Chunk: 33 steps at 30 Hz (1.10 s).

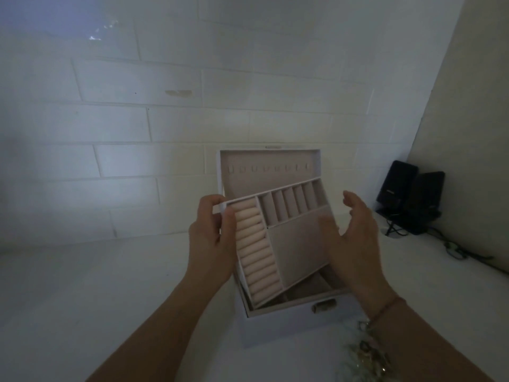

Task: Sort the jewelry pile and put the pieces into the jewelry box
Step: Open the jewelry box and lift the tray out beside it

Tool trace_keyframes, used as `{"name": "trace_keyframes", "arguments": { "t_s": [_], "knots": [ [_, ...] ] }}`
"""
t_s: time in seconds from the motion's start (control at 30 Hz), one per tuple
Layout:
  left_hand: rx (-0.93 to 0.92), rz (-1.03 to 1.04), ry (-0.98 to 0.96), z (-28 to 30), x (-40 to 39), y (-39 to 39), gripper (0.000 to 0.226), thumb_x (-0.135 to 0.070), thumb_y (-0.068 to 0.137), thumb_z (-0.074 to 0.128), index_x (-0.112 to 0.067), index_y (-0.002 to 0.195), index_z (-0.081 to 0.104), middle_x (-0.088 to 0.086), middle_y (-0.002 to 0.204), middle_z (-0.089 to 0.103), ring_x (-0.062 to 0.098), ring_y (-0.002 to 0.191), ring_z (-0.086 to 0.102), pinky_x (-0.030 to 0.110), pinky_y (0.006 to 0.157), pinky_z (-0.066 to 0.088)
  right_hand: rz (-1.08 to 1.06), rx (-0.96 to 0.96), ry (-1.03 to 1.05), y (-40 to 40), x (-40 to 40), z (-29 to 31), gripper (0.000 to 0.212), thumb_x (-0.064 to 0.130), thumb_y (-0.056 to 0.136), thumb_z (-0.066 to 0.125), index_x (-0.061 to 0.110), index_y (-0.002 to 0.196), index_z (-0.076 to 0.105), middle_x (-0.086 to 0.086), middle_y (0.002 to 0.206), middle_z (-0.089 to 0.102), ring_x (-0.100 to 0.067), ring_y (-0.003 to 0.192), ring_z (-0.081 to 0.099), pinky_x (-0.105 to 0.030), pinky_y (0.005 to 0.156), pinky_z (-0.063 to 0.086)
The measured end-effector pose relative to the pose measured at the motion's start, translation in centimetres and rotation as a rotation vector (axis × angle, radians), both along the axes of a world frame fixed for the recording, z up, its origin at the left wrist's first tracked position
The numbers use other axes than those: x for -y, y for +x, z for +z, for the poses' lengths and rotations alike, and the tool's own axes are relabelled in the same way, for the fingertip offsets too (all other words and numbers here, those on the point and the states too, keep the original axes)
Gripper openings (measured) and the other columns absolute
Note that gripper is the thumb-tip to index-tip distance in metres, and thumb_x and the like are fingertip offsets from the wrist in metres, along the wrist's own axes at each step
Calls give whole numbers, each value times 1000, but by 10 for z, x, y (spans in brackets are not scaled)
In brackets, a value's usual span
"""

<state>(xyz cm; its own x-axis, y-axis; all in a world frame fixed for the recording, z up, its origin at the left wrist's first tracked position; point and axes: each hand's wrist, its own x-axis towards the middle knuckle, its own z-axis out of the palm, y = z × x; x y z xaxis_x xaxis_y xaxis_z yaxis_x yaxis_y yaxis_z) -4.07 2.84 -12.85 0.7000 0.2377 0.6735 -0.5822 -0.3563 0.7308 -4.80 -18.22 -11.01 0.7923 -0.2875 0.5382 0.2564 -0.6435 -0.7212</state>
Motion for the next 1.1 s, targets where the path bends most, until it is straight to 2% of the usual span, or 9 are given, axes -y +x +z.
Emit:
{"name": "trace_keyframes", "arguments": {
  "t_s": [0.13, 0.23, 0.37, 0.5, 0.67, 0.77, 0.83, 1.0, 1.1],
  "knots": [
    [29, -19, -152, 2, 1, 0, 27, -38, 96, 40, -15, 104, 53, -12, 68, 63, 4, 56, 55, 26, 51, 47, 181, -153, 102, 0, 28, 4, 25, 35, 93, 55, 28, 117, 53, 9, 104, 60, 7, 85, 54, 1, 63, 40],
    [15, -36, -280, 8, 1, 1, 30, -38, 99, 40, -14, 106, 56, -19, 77, 64, -3, 68, 58, 21, 63, 49, 295, -82, 299, -8, 42, 14, 20, 22, 91, 59, 26, 110, 58, 7, 98, 64, -10, 83, 65, -15, 59, 53],
    [-183, -263, -314, 16, 11, -4, 32, -45, 104, 33, -28, 125, 50, 5, 96, 70, 12, 85, 68, 23, 75, 54, 310, 29, 698, -8, 71, 25, 23, 9, 94, 52, 23, 113, 53, 0, 96, 54, -16, 68, 55, -24, 40, 45],
    [-181, -475, 156, 13, 12, -16, 41, -57, 84, 50, -35, 118, 58, 5, 89, 73, 28, 84, 68, 51, 80, 55, 88, 60, 931, -4, 128, 12, 7, 16, 97, 49, 20, 97, 55, -1, 90, 53, -20, 77, 51, -16, 39, 43],
    [-144, -568, 825, 17, 23, -37, 34, -58, 74, 73, -40, 101, 60, -17, 92, 65, 6, 77, 61, 24, 70, 51, -206, 80, 1053, -21, 201, -27, 18, 17, 95, 53, 17, 112, 54, -17, 130, 52, -25, 94, 59, -25, 47, 55],
    [-108, -431, 1120, 9, 27, -37, 44, -65, 76, 67, -46, 113, 53, -26, 96, 58, -6, 80, 53, 15, 72, 44, -319, 1, 1032, -34, 228, -46, 27, 23, 94, 55, 10, 119, 54, -16, 132, 52, -30, 104, 58, -34, 57, 56],
    [-136, -477, 1130, 5, 30, -35, 39, -56, 81, 67, -47, 116, 53, -27, 96, 56, -8, 80, 49, 15, 72, 41, -351, -60, 948, -38, 233, -51, 36, 25, 94, 56, 9, 126, 53, -15, 128, 54, -32, 105, 57, -31, 60, 49],
    [-199, -546, 1121, 2, 29, -29, 34, -48, 81, 69, -33, 111, 69, -15, 91, 62, -5, 75, 52, 22, 68, 46, -353, -144, 624, -38, 217, -55, 32, 25, 92, 61, 13, 120, 53, -11, 109, 52, -19, 70, 51, -31, 60, 46],
    [-203, -444, 1141, 2, 21, -23, 39, -52, 77, 68, -35, 112, 70, -17, 92, 65, -10, 72, 51, 13, 67, 43, -399, -191, 256, -42, 216, -55, 37, 37, 88, 62, 17, 118, 53, -5, 107, 52, -21, 85, 49, -31, 71, 37]
  ]
}}
